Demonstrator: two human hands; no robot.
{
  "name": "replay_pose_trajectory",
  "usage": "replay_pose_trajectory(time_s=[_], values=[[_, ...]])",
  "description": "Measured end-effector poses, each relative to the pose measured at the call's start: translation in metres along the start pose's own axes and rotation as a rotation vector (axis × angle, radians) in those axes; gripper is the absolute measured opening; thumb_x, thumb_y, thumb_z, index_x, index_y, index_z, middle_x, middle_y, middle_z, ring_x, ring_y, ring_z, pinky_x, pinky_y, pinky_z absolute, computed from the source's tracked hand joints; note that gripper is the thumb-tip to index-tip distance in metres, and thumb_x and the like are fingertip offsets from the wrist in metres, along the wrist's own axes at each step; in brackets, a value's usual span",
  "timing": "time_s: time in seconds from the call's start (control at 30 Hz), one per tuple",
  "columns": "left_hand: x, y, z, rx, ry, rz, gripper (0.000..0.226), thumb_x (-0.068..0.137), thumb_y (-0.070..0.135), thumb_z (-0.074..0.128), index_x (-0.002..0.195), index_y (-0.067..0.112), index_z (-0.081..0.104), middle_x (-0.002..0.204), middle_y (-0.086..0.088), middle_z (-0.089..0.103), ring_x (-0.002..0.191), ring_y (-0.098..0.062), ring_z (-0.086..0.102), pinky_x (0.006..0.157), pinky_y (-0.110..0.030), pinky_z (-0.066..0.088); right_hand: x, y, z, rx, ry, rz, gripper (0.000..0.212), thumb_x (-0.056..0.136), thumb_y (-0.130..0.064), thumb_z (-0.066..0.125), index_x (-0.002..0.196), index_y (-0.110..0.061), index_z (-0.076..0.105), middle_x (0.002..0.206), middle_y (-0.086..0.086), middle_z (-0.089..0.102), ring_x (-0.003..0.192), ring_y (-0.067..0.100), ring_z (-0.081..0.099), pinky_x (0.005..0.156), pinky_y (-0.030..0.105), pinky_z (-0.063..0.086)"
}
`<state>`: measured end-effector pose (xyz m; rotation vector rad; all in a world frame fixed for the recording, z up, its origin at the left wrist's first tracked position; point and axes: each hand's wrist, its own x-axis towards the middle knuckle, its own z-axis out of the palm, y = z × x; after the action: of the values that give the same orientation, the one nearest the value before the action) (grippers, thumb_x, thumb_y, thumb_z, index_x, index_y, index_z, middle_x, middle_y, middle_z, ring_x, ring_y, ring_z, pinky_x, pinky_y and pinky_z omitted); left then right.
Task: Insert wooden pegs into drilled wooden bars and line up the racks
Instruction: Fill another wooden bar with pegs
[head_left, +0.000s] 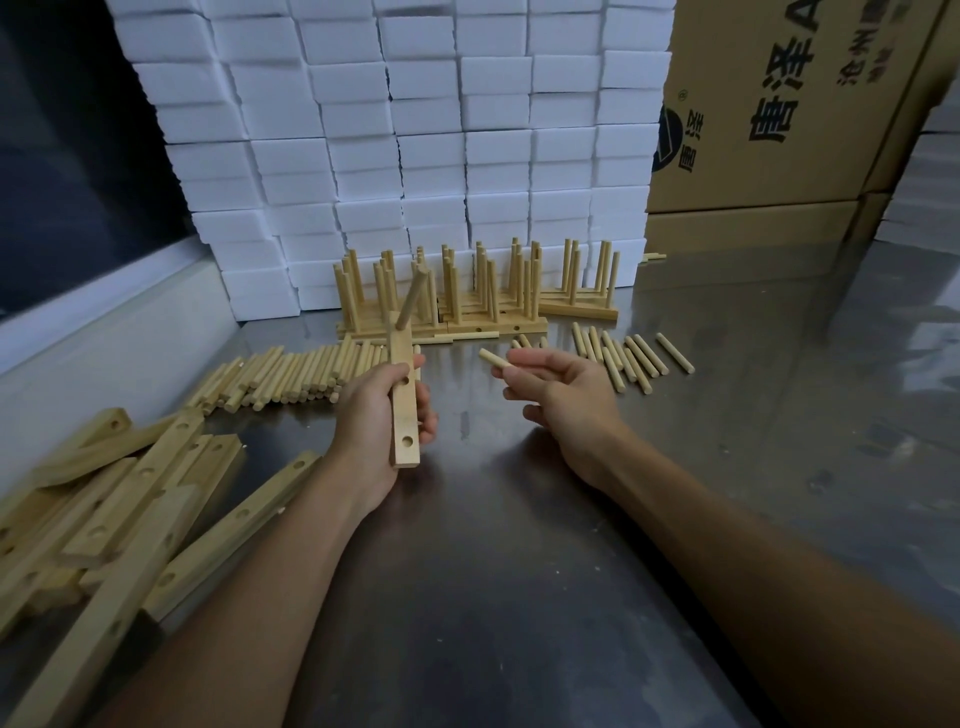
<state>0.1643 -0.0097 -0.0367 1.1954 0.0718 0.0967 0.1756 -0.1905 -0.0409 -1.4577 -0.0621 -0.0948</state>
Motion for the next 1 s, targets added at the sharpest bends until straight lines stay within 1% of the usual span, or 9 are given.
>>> replay_pose_trajectory(time_s=[0.17,0.27,0.33,0.43,0.53,0.63,0.77,0.87,1.0], values=[[-0.002,-0.004,0.005,0.035,-0.001,0.012,0.021,0.103,0.022,0.043,0.111,0.012,0.060,0.066,-0.006,0.051,0.040,-0.018,0.046,0.036,-0.021,0.033,-0.004,0.000,0.005,-0.103,0.002,-0.083,0.017,0.100,-0.015,0.056,0.103,-0.025,0.070,0.081,-0.005,0.069,0.068,0.005,0.053,0.059,0.018,0.046],[-0.002,-0.004,0.006,0.044,-0.027,-0.012,0.024,0.104,0.027,0.042,0.117,0.014,0.057,0.064,-0.006,0.051,0.037,-0.017,0.043,0.035,-0.019,0.029,-0.006,-0.001,0.008,-0.136,-0.013,-0.129,0.020,0.108,-0.021,0.039,0.109,-0.014,0.058,0.071,-0.002,0.064,0.058,0.003,0.049,0.056,0.015,0.042],[-0.004,-0.004,0.006,0.013,-0.075,-0.065,0.027,0.104,0.028,0.038,0.118,0.013,0.056,0.063,-0.005,0.050,0.038,-0.016,0.041,0.034,-0.019,0.026,-0.008,-0.001,0.011,-0.169,-0.008,-0.147,0.026,0.109,-0.025,0.032,0.112,-0.009,0.052,0.073,0.000,0.066,0.060,0.002,0.053,0.058,0.012,0.044],[-0.007,-0.004,0.008,-0.060,-0.120,-0.121,0.029,0.102,0.025,0.034,0.115,0.009,0.055,0.061,-0.005,0.051,0.039,-0.017,0.040,0.034,-0.018,0.026,-0.007,-0.003,0.016,-0.221,0.033,-0.209,0.023,0.107,-0.027,0.038,0.106,-0.012,0.055,0.082,-0.003,0.063,0.067,-0.001,0.053,0.066,0.015,0.046],[-0.007,-0.005,0.011,-0.086,-0.120,-0.132,0.027,0.101,0.022,0.034,0.112,0.008,0.054,0.061,-0.005,0.052,0.041,-0.017,0.042,0.035,-0.020,0.027,-0.005,-0.008,0.017,-0.176,0.069,-0.256,0.022,0.105,-0.026,0.047,0.100,-0.010,0.061,0.072,-0.005,0.050,0.057,-0.001,0.042,0.057,0.017,0.040],[-0.007,-0.007,0.012,-0.091,-0.132,-0.139,0.025,0.102,0.022,0.034,0.113,0.008,0.053,0.062,-0.005,0.052,0.043,-0.016,0.043,0.035,-0.020,0.028,-0.006,-0.011,0.014,0.007,0.015,-0.188,0.019,0.102,-0.028,0.053,0.099,-0.010,0.059,0.065,-0.007,0.061,0.056,0.002,0.053,0.054,0.020,0.045],[-0.008,-0.007,0.012,-0.087,-0.169,-0.136,0.020,0.103,0.021,0.035,0.109,0.008,0.049,0.065,-0.006,0.052,0.046,-0.016,0.044,0.035,-0.021,0.029,-0.011,-0.010,0.013,-0.025,-0.041,-0.146,0.024,0.093,-0.016,0.068,0.104,0.005,0.063,0.082,0.007,0.076,0.066,0.010,0.068,0.061,0.022,0.051],[-0.008,-0.007,0.011,-0.058,-0.197,-0.099,0.019,0.104,0.018,0.035,0.112,0.008,0.049,0.067,-0.007,0.052,0.047,-0.017,0.044,0.035,-0.021,0.030,-0.012,-0.009,0.013,-0.085,-0.089,-0.162,0.018,0.091,-0.012,0.070,0.102,0.003,0.068,0.085,0.009,0.077,0.067,0.010,0.068,0.060,0.021,0.051],[-0.008,-0.007,0.010,-0.049,-0.197,-0.083,0.025,0.105,0.016,0.032,0.119,0.006,0.050,0.065,-0.006,0.052,0.045,-0.016,0.044,0.034,-0.019,0.028,-0.015,-0.006,0.014,-0.249,-0.133,-0.275,0.013,0.093,-0.006,0.066,0.101,0.002,0.073,0.084,0.012,0.075,0.062,0.002,0.065,0.058,0.013,0.050]])
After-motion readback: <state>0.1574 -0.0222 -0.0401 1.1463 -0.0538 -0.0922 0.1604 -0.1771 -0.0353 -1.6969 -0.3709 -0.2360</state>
